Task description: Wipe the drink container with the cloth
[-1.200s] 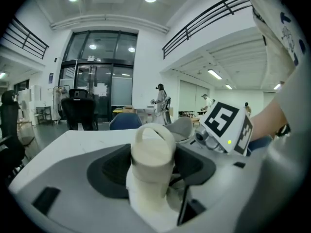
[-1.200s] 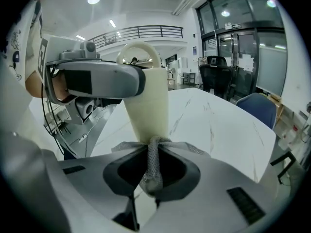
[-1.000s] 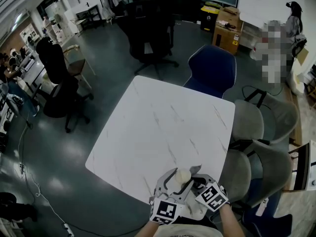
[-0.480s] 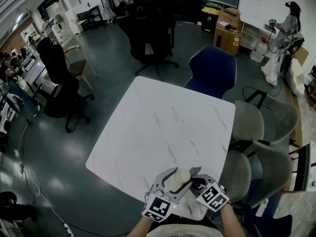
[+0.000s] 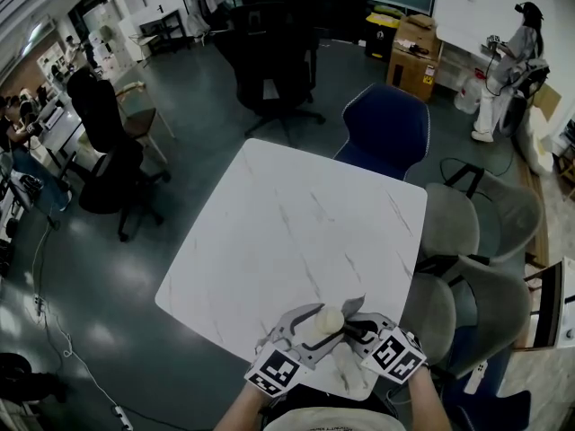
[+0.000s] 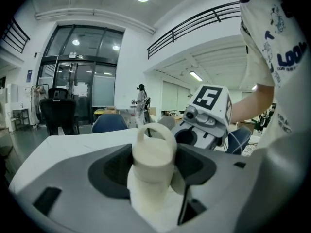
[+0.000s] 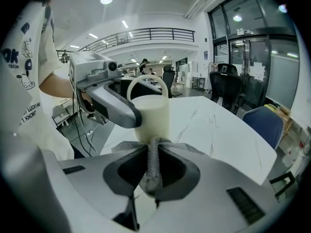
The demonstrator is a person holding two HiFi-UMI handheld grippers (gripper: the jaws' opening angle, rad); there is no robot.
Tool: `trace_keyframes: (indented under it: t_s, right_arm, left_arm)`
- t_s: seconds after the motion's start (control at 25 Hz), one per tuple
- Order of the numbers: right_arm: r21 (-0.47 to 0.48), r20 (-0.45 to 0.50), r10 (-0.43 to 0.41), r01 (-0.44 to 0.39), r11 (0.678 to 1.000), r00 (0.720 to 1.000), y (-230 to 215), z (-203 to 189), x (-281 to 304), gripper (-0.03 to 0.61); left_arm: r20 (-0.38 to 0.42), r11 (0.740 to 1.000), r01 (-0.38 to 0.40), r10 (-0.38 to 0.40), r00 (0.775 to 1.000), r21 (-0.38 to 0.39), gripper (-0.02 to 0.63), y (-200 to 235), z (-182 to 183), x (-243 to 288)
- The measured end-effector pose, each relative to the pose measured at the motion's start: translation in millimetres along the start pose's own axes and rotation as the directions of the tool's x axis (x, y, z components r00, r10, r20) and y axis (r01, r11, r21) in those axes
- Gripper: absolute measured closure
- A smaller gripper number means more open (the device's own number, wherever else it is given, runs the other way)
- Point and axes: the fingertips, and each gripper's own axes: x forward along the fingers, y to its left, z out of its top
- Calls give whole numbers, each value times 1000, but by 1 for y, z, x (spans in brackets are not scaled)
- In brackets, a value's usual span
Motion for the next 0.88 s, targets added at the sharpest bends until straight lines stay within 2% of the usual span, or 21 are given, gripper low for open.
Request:
trace_keyframes:
  t_s: [0.4, 0.88]
  right_arm:
    - [-71, 14, 15, -14, 997, 1000, 1, 21, -16, 522]
    - [-132, 14, 30, -28, 991, 999, 0, 32, -24, 522]
  left_arm:
    - [-35, 991, 131, -130, 991, 41, 345, -3, -3, -3]
    - [-88, 954, 285, -278, 957, 87, 345, -6, -4, -4]
